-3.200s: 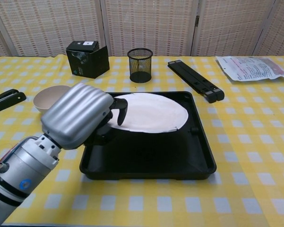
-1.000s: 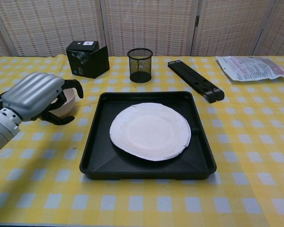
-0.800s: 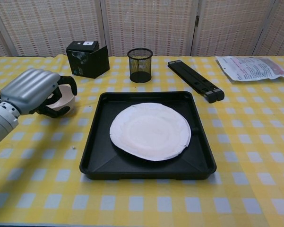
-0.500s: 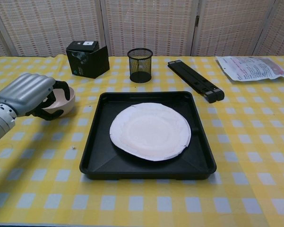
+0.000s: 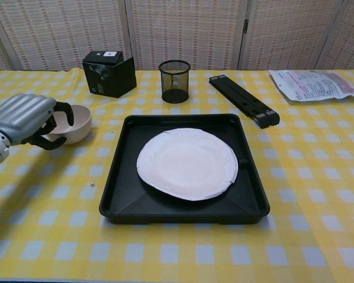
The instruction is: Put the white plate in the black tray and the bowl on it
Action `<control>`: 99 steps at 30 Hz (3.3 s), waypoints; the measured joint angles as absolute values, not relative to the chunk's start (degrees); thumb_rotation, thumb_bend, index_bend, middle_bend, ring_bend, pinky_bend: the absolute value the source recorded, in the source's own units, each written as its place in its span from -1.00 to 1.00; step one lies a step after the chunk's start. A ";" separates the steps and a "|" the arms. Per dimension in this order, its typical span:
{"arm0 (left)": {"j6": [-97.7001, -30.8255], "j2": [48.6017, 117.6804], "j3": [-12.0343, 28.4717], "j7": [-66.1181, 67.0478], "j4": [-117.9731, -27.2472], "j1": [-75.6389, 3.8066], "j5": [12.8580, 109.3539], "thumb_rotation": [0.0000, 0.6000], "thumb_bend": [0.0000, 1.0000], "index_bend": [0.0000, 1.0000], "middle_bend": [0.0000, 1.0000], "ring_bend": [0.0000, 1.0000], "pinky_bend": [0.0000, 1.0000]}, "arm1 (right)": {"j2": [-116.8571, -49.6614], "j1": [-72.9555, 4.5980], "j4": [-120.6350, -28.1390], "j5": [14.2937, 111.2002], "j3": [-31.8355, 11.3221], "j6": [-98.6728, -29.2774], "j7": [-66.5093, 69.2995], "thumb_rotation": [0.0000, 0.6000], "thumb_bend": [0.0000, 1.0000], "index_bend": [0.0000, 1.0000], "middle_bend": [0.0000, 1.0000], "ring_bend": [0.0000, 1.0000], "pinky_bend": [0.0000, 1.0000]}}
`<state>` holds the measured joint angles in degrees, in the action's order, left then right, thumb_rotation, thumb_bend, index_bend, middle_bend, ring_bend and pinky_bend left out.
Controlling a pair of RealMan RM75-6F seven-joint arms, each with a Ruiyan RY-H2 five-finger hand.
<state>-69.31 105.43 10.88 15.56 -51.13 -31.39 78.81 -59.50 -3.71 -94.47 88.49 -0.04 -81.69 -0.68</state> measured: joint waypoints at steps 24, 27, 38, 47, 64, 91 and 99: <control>-67.58 105.82 10.52 13.20 -48.93 -32.21 77.34 1.00 0.01 0.33 1.00 1.00 1.00 | -59.93 -4.29 -94.39 88.04 0.00 -80.53 -1.62 1.00 -0.19 -1.00 -1.00 -1.00 -1.00; -68.75 105.22 10.27 13.23 -50.37 -31.96 77.91 1.00 0.01 0.33 1.00 1.00 1.00 | -59.96 -4.39 -94.44 88.18 0.09 -80.40 -1.70 1.00 -0.19 -1.00 -1.00 -1.00 -1.00; -73.11 101.11 8.87 17.19 -61.73 -30.76 80.65 1.00 0.02 0.34 1.00 1.00 1.00 | -59.75 -4.11 -94.73 89.70 0.69 -81.31 -1.19 1.00 -0.19 -1.00 -1.00 -1.00 -1.00; -75.69 96.66 7.33 24.76 -77.42 -30.08 83.67 1.00 0.02 0.34 1.00 1.00 1.00 | -59.19 -3.65 -94.82 91.28 1.27 -82.51 0.31 1.00 -0.19 -1.00 -1.00 -1.00 -1.00; -70.59 100.27 8.12 41.39 -92.68 -34.93 83.77 1.00 0.01 0.34 1.00 1.00 1.00 | -57.48 -1.62 -94.35 91.80 1.73 -85.98 3.99 1.00 -0.19 -1.00 -1.00 -1.00 -1.00; -63.34 112.02 10.30 39.97 -74.70 -42.18 79.22 1.00 0.02 0.33 1.00 1.00 1.00 | -55.38 3.51 -91.11 89.00 0.67 -92.26 10.33 1.00 -0.19 -1.00 -1.00 -1.00 -1.00; -62.66 114.37 9.61 39.33 -70.10 -43.15 79.29 1.00 0.01 0.33 1.00 1.00 1.00 | -55.38 4.32 -90.77 88.10 0.17 -92.78 10.59 1.00 -0.19 -1.00 -1.00 -1.00 -1.00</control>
